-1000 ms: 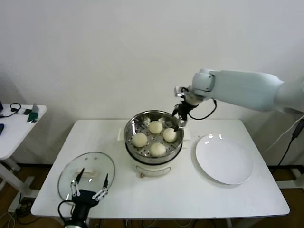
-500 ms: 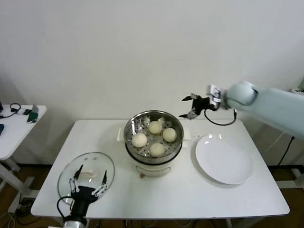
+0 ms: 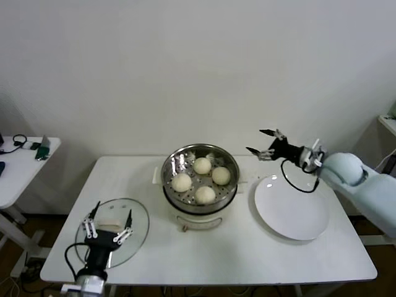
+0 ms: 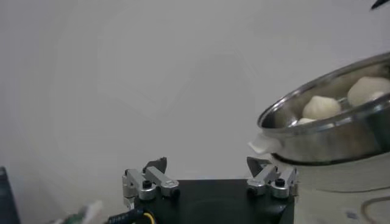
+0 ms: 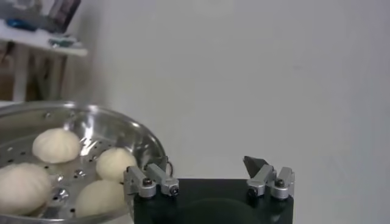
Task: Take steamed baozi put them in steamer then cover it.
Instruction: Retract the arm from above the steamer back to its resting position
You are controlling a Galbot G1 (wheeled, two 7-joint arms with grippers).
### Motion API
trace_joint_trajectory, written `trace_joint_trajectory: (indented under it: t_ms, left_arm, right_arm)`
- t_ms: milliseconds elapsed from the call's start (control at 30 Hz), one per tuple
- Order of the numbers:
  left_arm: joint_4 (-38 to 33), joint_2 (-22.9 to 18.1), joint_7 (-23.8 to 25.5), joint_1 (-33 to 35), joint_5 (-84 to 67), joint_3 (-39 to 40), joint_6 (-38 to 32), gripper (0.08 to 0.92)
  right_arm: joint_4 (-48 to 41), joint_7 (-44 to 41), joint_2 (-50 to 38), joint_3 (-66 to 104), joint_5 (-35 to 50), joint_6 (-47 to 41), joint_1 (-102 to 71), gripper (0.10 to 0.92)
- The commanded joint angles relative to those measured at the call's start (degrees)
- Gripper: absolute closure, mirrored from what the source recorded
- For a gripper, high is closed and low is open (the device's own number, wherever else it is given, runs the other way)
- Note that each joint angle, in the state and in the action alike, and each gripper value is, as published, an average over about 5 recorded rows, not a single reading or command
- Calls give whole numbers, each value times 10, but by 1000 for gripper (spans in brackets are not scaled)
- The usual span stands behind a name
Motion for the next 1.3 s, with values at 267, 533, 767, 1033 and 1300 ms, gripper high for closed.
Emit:
trace_joint_trajectory:
  t_ms: [267, 533, 767, 1033, 1300]
  left_arm:
    - [11, 25, 8, -3, 443, -28, 51, 177]
    - [69, 44, 31, -10, 593, -27, 75, 177]
    - [147, 42, 16, -43, 609, -24, 51, 177]
    - [200, 33, 12, -63, 612, -10, 37, 177]
    - [253, 29, 5, -92, 626, -22, 28, 177]
  right_arm:
    - [115, 38, 191, 587, -108, -32, -568, 203]
    - [151, 65, 248, 606, -111, -27, -652, 203]
    - [155, 65, 285, 617, -124, -20, -671, 203]
    - [145, 70, 311, 617, -150, -25, -650, 203]
    - [139, 72, 321, 615, -159, -28, -627, 203]
